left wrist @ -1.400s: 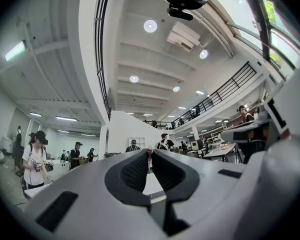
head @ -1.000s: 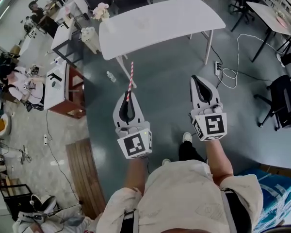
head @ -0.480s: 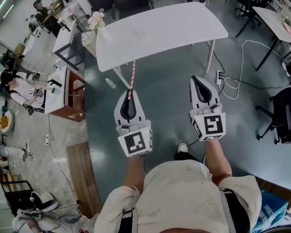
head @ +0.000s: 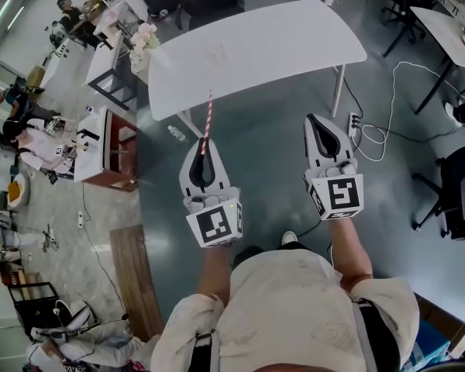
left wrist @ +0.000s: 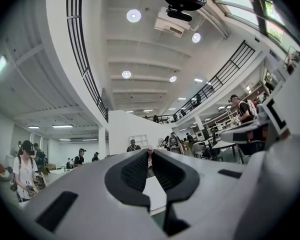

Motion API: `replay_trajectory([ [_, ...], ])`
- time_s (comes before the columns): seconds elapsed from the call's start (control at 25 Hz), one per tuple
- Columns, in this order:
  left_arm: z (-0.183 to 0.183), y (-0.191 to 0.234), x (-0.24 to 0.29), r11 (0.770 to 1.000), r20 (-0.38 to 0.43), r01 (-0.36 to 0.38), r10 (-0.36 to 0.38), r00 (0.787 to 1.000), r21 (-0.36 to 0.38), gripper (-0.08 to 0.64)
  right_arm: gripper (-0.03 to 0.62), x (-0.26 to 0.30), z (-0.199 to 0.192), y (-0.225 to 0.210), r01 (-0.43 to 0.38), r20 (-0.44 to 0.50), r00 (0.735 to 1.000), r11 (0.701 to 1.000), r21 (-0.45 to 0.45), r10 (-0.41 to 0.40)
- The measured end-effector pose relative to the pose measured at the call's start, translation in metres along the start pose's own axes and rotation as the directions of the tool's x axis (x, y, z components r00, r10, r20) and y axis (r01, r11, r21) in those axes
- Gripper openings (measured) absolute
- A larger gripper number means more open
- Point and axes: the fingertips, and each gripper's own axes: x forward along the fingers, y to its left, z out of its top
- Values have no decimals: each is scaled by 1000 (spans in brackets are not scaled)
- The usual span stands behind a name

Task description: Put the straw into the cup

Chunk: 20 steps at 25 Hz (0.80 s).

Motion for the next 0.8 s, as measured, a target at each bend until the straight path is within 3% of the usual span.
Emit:
replay_trajectory([
  [0.36, -29, 7, 16, 1000, -37, -18, 18, 999, 9, 25, 2, 30, -32, 1, -26, -27, 999, 999, 38, 27],
  [0.8, -60, 99, 64, 997, -21, -61, 60, 998, -40, 25, 2, 129, -26, 62, -86, -29, 996, 996, -18, 86],
])
